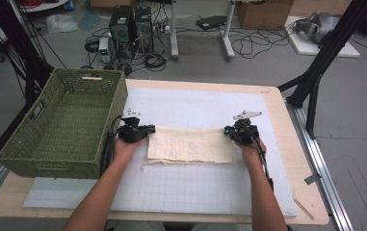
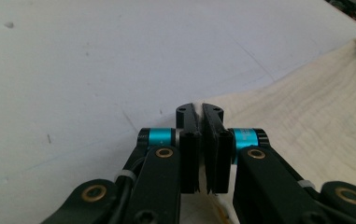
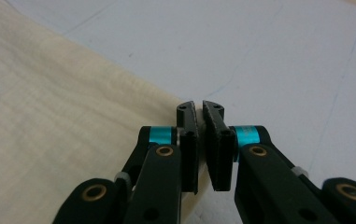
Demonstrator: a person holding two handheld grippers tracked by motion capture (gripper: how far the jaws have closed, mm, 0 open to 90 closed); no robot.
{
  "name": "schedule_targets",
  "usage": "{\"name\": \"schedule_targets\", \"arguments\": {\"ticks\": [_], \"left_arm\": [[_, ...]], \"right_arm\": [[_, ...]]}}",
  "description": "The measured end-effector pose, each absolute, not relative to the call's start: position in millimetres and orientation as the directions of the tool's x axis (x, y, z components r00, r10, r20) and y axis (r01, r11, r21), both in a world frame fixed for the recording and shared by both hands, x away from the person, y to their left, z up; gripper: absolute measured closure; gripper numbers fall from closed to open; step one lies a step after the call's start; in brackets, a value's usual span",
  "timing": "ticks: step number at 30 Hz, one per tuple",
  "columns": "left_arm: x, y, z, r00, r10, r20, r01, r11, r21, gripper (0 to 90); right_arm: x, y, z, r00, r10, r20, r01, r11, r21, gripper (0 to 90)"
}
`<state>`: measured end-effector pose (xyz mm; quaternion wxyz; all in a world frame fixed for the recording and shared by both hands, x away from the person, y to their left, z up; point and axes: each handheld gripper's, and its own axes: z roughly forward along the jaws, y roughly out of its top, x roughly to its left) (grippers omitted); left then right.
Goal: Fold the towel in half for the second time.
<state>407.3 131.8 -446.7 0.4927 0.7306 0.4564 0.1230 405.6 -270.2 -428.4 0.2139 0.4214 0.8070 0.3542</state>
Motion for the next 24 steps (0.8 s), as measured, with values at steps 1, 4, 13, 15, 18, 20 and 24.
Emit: {"name": "schedule_targets", "arguments": {"ticks": [1,4,13,15,18,20,24], "left_arm": [[406.5,132.0,-444.1,0.552,0.786,-0.278,0.536,-0.08,0.84,85.3],[403.2,132.1,-436.7,0.563,0.777,-0.28,0.503,-0.054,0.862,85.2],[390.7,131.7,-422.8,0.613,0.757,-0.225,0.453,-0.103,0.886,85.0],[388.3,131.4,-420.1,0.622,0.753,-0.217,0.44,-0.106,0.892,84.9],[384.2,130.6,-417.3,0.635,0.743,-0.211,0.431,-0.115,0.895,84.7],[378.8,130.1,-418.4,0.643,0.742,-0.19,0.398,-0.112,0.91,84.7],[371.5,132.5,-426.1,0.647,0.74,-0.184,0.396,-0.121,0.91,84.7]], "right_arm": [[404.2,-270.3,-426.4,-0.548,0.836,-0.041,0.528,0.383,0.758,85.2],[401.2,-272.1,-423.8,-0.546,0.837,-0.033,0.527,0.374,0.763,85.2],[386.9,-270.5,-410.7,-0.574,0.818,-0.044,0.482,0.381,0.789,85.0],[382.6,-271.0,-407.7,-0.577,0.815,-0.055,0.461,0.381,0.802,85.1],[375.7,-274.3,-408.1,-0.579,0.814,-0.056,0.448,0.374,0.812,85.0],[370.9,-278.7,-412.1,-0.574,0.818,-0.038,0.453,0.356,0.817,85.0],[361.3,-286.0,-417.6,-0.576,0.818,-0.004,0.444,0.317,0.838,85.0]]}}
